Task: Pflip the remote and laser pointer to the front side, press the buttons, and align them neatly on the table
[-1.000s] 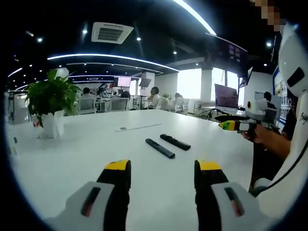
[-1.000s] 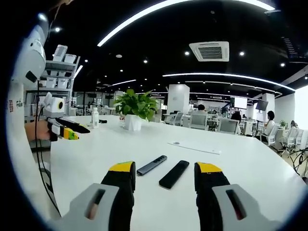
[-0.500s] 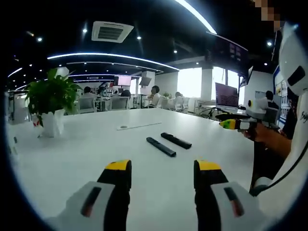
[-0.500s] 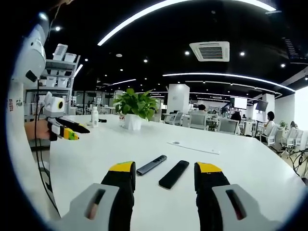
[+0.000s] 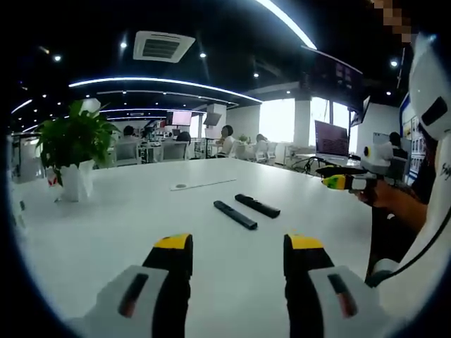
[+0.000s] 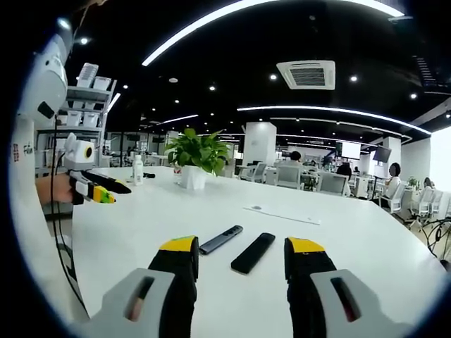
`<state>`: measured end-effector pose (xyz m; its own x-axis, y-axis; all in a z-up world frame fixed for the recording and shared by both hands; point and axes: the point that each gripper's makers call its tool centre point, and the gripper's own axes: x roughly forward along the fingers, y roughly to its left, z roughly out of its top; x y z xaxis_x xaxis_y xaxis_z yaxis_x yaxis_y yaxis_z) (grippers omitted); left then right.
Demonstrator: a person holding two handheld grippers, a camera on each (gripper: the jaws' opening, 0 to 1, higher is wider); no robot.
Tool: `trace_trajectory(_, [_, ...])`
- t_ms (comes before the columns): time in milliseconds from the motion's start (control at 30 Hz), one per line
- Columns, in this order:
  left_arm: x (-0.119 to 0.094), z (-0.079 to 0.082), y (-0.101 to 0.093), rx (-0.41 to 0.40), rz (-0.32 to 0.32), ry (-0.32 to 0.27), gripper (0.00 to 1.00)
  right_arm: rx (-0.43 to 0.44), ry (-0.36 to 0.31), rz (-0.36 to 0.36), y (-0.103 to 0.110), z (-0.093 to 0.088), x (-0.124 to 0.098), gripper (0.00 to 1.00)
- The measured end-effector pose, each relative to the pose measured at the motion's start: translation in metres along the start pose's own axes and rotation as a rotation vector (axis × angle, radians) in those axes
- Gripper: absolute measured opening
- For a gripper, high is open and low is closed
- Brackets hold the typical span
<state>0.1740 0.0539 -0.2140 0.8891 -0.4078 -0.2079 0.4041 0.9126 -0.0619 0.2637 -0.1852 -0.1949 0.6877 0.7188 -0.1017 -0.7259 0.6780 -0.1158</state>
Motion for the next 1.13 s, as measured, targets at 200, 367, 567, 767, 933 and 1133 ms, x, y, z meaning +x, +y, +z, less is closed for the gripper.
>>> trace_trajectory(200, [-0.001, -0.0015, 0.0005, 0.001, 0.005, 0.003, 0.52, -0.007, -0.003, 0.003, 0.0007, 0.0024, 0.0003, 0.51])
trace_trajectory(367, [-0.0023, -0.002, 0.0015, 0.0, 0.009, 0.003, 0.52, -0.009, -0.002, 0.005, 0.0015, 0.0025, 0.0011, 0.51])
trace_trajectory(567, [-0.0033, -0.0029, 0.0026, -0.003, 0.014, 0.003, 0.52, -0.014, 0.003, 0.008, 0.0022, 0.0018, 0.0021, 0.51])
trace_trajectory(767, [-0.0032, -0.0034, 0.0034, -0.004, 0.013, 0.003, 0.52, -0.017, 0.005, 0.006, 0.0013, 0.0018, 0.0021, 0.51])
trace_trajectory(933, [-0.0031, -0.0023, 0.0034, -0.004, 0.009, 0.0, 0.52, -0.017, 0.006, 0.003, 0.001, 0.0016, 0.0025, 0.51])
trace_trajectory(1133, [-0.0031, -0.002, 0.0035, -0.002, 0.009, 0.0, 0.52, -0.016, 0.008, 0.004, 0.0014, 0.0009, 0.0028, 0.51])
